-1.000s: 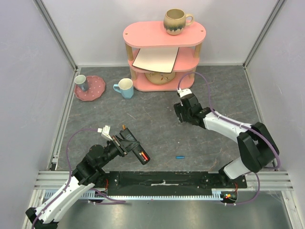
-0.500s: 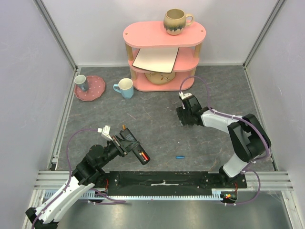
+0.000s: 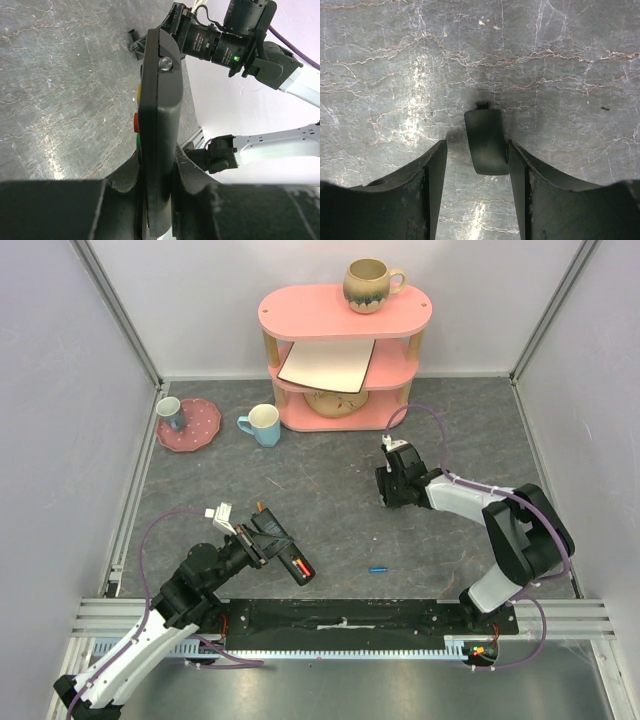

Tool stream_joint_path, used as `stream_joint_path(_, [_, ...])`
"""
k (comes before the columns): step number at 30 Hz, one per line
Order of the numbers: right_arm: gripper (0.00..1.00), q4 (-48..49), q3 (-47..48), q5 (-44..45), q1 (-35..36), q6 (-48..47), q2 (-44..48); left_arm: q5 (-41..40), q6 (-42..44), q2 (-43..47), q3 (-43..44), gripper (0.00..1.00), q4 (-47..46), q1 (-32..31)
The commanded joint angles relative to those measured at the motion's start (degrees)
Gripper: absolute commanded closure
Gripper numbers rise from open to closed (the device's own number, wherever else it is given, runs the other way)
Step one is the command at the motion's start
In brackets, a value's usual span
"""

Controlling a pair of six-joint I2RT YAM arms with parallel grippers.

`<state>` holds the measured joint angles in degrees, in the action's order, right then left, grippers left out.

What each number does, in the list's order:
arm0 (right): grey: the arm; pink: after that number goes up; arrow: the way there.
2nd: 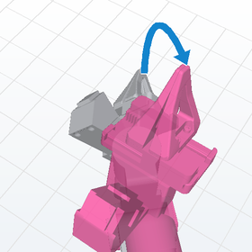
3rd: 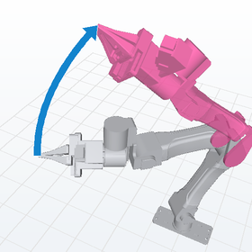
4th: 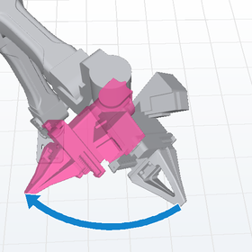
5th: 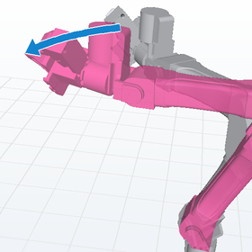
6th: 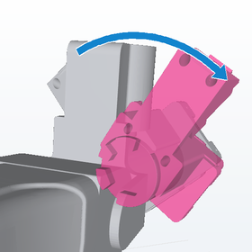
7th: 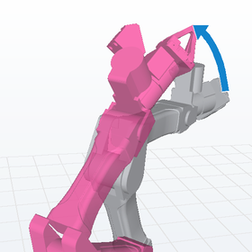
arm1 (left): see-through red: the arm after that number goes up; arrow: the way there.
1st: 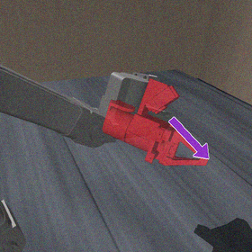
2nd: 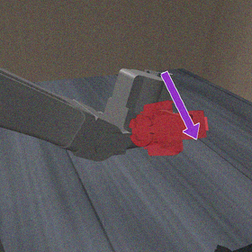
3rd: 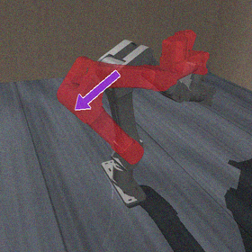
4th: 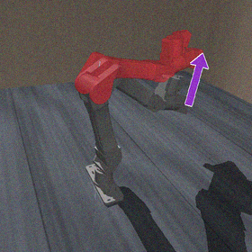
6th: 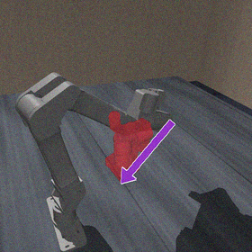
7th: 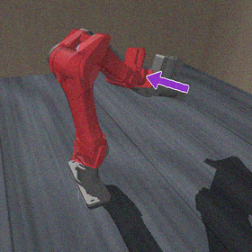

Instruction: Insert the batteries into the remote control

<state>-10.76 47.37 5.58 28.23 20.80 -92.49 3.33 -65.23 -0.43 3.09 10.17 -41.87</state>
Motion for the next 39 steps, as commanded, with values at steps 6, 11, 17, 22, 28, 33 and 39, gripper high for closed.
stream_joint_path(6, [0.41,-4.18,0.52,1.88,0.16,-0.49,-0.41,0.89,1.86,1.13,-0.46,0.98,-1.65,-0.06])
stream_joint_path(11, [0.49,-5.49,2.63,3.29,0.07,-1.81,-2.96,1.06,1.86,0.78,-0.19,0.98,-2.44,-0.06])
stream_joint_path(17, [0.65,-5.93,2.55,3.29,0.16,-1.99,-3.58,0.89,2.04,-1.59,-0.02,0.98,-3.23,-0.06])
stream_joint_path(22, [0.85,-6.38,2.11,3.21,0.16,-0.5,-0.42,1.32,1.95,-3.44,-0.1,0.98,-5.51,-0.14])
stream_joint_path(28, [0.92,-8.74,3.77,1.98,0.16,0.3,2.32,2.03,2.3,-10.29,1.21,0.98,-11.56,-0.14])
stream_joint_path(33, [0.71,-9.19,3.95,1.1,0.16,-0.05,-0.32,2.47,2.48,-13.55,1.48,0.98,-14.13,-0.14])
stream_joint_path(39, [0.48,-9.01,3.95,1.01,0.16,-0.93,-1.2,2.12,2.48,-12.41,1.21,0.98,-13.43,-0.14])
